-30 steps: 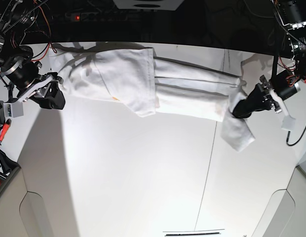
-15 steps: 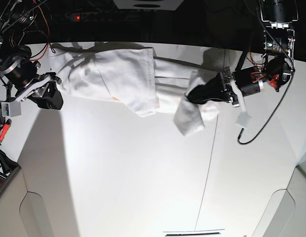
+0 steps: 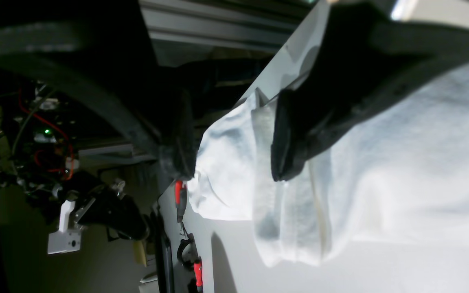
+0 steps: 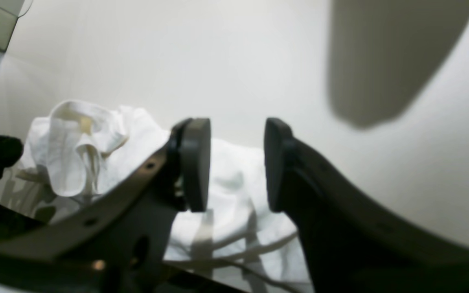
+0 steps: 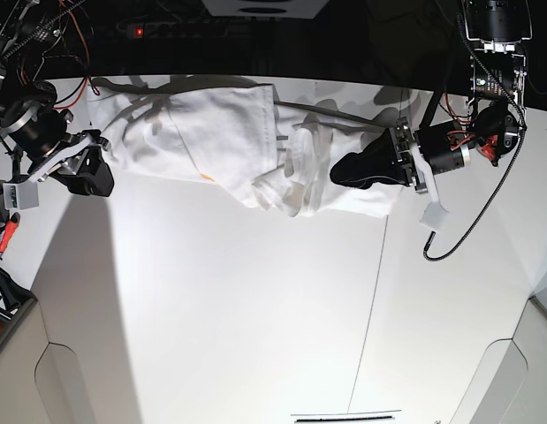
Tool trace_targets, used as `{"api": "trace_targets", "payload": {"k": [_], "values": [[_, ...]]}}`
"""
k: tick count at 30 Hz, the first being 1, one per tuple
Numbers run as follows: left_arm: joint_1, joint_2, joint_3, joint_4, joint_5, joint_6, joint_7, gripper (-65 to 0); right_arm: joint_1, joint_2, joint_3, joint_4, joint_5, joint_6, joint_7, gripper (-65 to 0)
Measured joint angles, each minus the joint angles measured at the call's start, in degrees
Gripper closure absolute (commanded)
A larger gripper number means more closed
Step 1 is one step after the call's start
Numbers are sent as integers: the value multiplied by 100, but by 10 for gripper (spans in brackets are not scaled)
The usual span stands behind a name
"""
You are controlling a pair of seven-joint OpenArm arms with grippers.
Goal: Layout the t-shirt on the table in an organized manner, then fold the t-shirt properly
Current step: 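Release the left gripper and regrasp the folded shirt end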
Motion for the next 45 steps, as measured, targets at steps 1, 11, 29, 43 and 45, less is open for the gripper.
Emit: {"api": "trace_targets", "payload": {"k": [1, 11, 29, 43, 45], "values": [[-2, 0, -13, 0, -2, 0, -4, -331, 0, 0, 0, 0, 0, 0, 0, -210], [-48, 197, -7, 7, 1888, 11, -1327, -127, 0, 243, 0, 0, -96, 0, 24, -210], [-109, 221, -7, 7, 3257, 11, -2011, -113, 13, 942, 586, -2197, 251, 11, -13, -373], [-109, 221, -7, 7, 3156, 11, -2006, -113, 251, 1283, -354, -3748, 1036, 138, 474, -373], [-109, 221, -7, 7, 3158, 11, -2006, -113, 254, 1283, -533, -3746, 1067, 138, 457, -373]]}}
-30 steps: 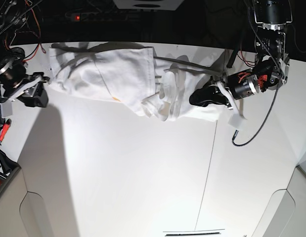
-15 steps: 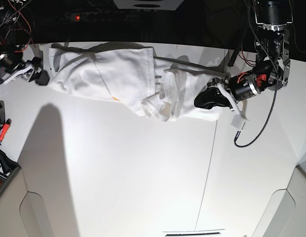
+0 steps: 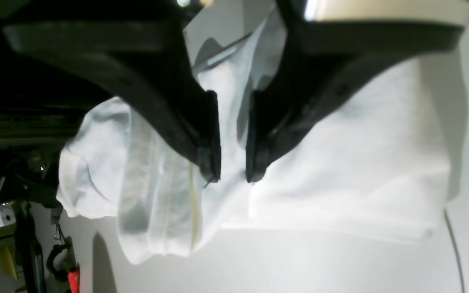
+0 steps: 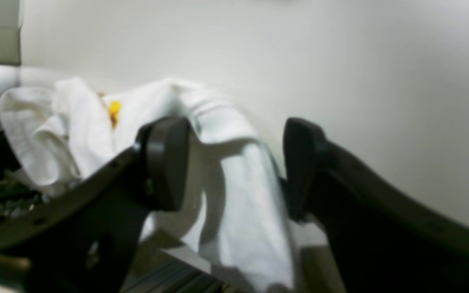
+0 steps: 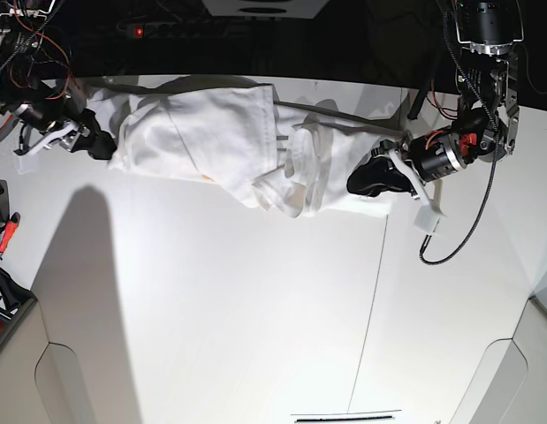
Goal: Layout the t-shirt on the table in an organized manner, then fold the t-shirt properly
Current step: 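Release the left gripper and regrasp the folded shirt end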
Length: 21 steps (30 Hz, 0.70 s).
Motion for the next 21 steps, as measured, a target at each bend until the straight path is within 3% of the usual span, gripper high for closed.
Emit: {"api": "trace_targets", "payload": {"k": [4, 6, 8, 9, 12, 15, 19, 21], "values": [[0, 0, 2, 0, -11, 0, 0, -113, 2, 0, -208, 4, 166, 0, -125, -340], [0, -2, 0, 0, -186, 0, 2, -113, 2, 0, -214, 2, 203, -22, -304, -217], [0, -28, 0, 0, -446, 0, 2, -113, -7, -15, -223, -15, 184, -52, -374, -44], [-2, -52, 0, 0, -575, 0, 4, -113, -26, -17, -223, -26, 168, -57, -398, 0], [-2, -122, -142, 50, -977, 0, 339, -113, -11, -31, -138, -22, 190, -74, -448, 0], [11, -317, -461, 107, -920, 0, 890, -113, 15, -42, 92, 125, 52, -114, -507, 0], [164, -625, -660, 105, -48, -2, 256, -112, 50, -37, 442, 470, 92, -142, -702, 0], [232, -614, -660, 68, 409, 0, -157, -112, 50, -26, 476, 754, 413, -157, -870, 0]]}}
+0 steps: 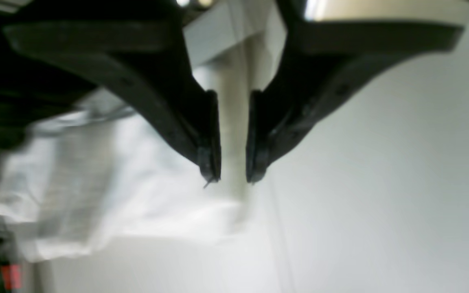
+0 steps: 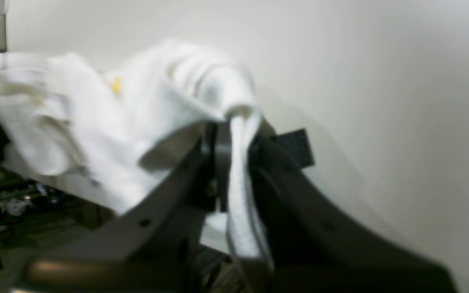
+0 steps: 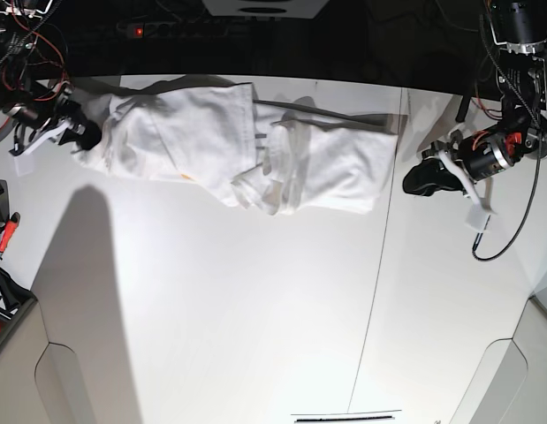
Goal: Layout the t-shirt on the table in an organized manner, then fold the t-shirt properly
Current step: 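Release the left gripper and regrasp the folded shirt end, then fold the shirt end with the right gripper over toward the left gripper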
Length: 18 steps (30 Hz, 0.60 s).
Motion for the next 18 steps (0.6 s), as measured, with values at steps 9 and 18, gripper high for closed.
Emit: {"api": "trace_targets", "payload": {"k": [9, 18], "values": [[2, 262, 699, -258, 151, 0, -94, -112, 26, -868, -184, 1908, 557, 20, -560, 0], [-13, 354, 966, -258, 310, 0, -138, -112, 31, -1862, -1941, 2669, -468, 20, 92, 0]]}}
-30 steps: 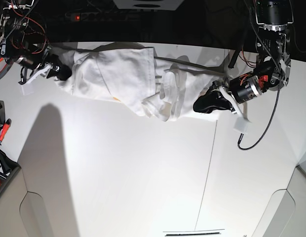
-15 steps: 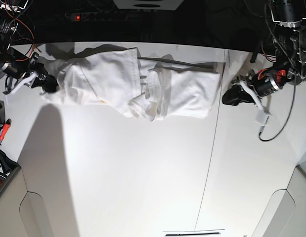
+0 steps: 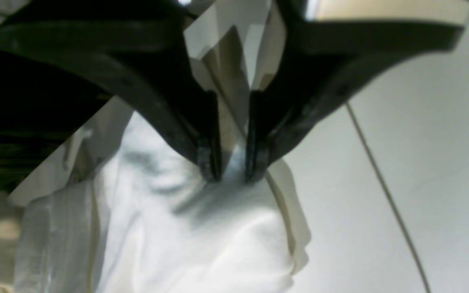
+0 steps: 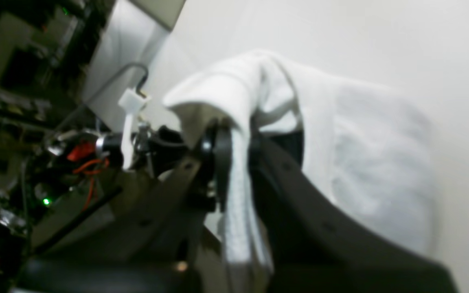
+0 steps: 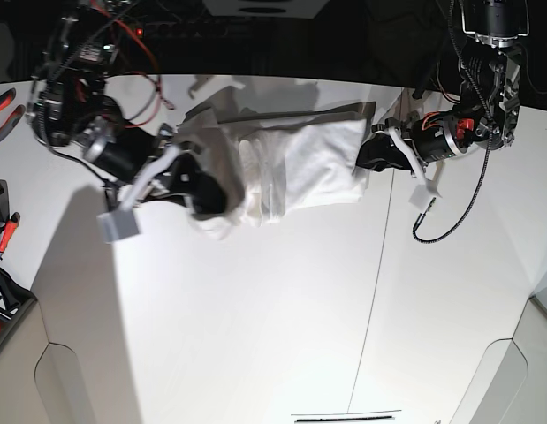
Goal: Layout the t-shirt on the table in an organized manner, then fold the t-shirt properly
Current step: 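Fold the shirt end with the right gripper over toward the left gripper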
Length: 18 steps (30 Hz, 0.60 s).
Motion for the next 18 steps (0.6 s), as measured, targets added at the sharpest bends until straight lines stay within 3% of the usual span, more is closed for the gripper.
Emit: {"api": "trace_targets", "payload": {"k": [5, 9, 18], "values": [[0, 2, 0, 0, 0, 0, 0, -112, 2, -44, -1034, 0, -1104, -186, 938, 0], [0, 2, 0, 0, -7, 0, 0, -112, 103, -15, -1751, -52, -1904, -566, 1176, 0], [0, -7, 0, 0, -13, 0, 2, -112, 546, -15, -2830, -719, -2553, -946, 1493, 0]]}}
